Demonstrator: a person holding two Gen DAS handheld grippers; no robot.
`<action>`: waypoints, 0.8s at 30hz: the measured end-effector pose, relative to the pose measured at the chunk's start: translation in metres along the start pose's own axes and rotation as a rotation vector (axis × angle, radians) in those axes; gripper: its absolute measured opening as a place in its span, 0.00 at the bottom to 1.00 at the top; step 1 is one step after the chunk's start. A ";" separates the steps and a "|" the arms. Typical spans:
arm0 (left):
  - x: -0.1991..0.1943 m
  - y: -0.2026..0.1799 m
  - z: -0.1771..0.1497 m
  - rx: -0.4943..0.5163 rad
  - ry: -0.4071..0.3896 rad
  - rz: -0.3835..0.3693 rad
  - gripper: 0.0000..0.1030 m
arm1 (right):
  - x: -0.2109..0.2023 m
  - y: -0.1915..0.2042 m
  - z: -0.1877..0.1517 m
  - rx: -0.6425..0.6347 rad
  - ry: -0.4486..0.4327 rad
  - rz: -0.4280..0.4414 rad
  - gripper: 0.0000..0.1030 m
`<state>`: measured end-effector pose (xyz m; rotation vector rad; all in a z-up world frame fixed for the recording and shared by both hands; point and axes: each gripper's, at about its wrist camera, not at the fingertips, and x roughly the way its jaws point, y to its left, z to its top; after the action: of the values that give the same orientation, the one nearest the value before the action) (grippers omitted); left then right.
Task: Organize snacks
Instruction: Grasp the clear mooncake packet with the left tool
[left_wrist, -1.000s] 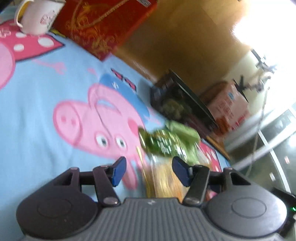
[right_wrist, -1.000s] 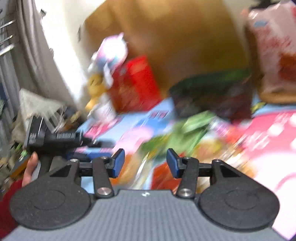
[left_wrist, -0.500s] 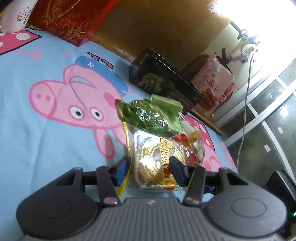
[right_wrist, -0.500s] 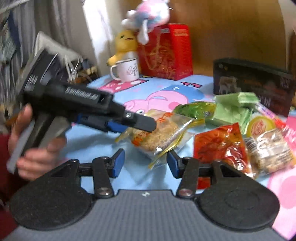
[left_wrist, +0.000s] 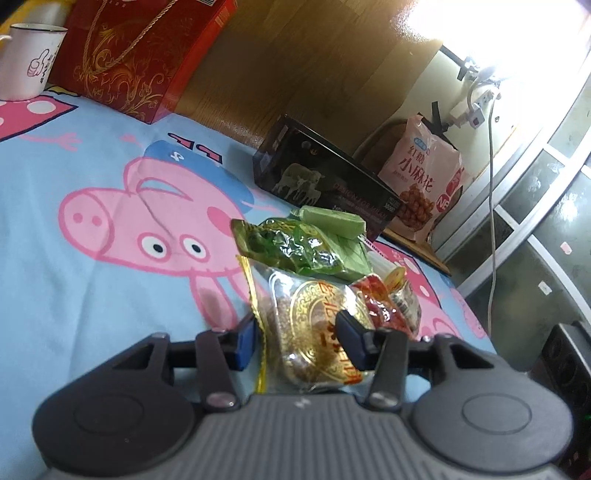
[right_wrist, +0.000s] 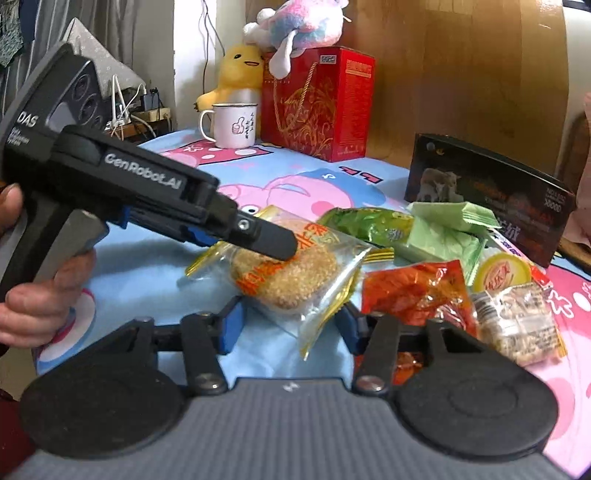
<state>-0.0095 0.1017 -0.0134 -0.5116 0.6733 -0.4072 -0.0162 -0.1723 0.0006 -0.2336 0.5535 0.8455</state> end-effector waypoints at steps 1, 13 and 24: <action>0.000 0.000 0.000 0.000 -0.003 -0.003 0.44 | -0.001 -0.001 0.000 0.011 -0.002 0.000 0.46; 0.001 -0.006 -0.002 0.034 -0.013 0.032 0.45 | -0.004 -0.002 0.000 0.047 0.000 0.031 0.52; 0.002 -0.006 -0.002 0.036 -0.013 0.032 0.45 | -0.004 0.002 -0.001 0.028 0.005 0.015 0.54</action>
<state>-0.0104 0.0951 -0.0120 -0.4681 0.6595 -0.3851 -0.0205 -0.1737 0.0018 -0.2058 0.5719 0.8515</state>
